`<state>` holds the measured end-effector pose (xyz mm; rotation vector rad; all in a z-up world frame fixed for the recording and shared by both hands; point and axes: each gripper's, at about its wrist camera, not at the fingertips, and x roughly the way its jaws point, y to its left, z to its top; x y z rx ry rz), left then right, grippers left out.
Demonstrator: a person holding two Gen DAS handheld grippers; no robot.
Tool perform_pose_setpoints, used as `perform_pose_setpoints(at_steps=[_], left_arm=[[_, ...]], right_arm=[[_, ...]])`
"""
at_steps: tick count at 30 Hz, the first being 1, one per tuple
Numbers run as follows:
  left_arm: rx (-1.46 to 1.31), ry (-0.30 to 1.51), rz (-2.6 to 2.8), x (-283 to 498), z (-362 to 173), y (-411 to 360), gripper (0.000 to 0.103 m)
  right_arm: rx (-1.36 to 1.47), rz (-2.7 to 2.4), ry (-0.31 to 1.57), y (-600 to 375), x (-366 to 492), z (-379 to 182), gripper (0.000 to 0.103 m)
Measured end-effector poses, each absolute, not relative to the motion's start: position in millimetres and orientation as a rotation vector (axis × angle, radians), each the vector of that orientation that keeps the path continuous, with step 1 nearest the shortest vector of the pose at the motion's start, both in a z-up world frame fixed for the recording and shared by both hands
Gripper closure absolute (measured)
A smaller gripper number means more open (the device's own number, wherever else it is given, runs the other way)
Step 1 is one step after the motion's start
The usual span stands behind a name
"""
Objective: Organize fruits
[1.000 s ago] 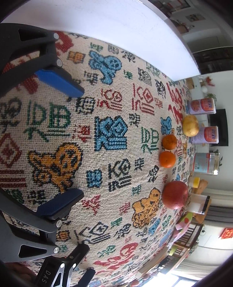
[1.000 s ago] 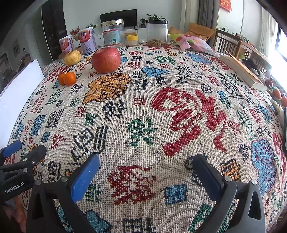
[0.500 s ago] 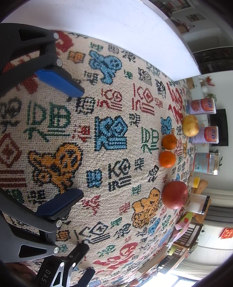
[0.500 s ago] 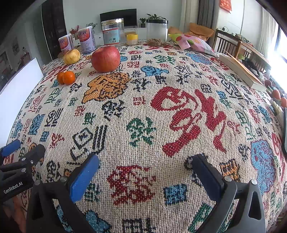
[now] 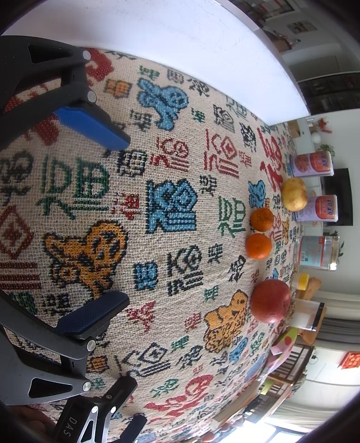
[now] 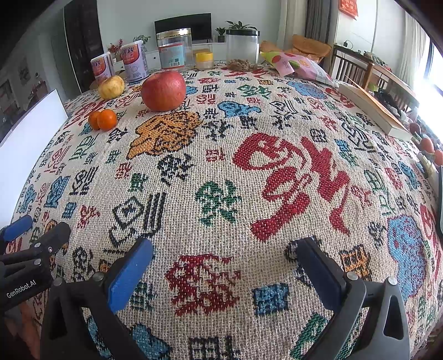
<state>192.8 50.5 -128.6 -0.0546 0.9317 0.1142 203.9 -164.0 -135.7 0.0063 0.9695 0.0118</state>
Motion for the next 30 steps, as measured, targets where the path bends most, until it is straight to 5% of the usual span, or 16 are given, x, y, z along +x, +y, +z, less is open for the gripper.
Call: perform_pose_setpoints(at_steps=[30], left_arm=[[-0.060,0.931,0.109,192.4,-128.7,50.1,0.001]], right_arm=[[-0.008,0.014,0.971,-160.3,205.0,-135.6,0.000]])
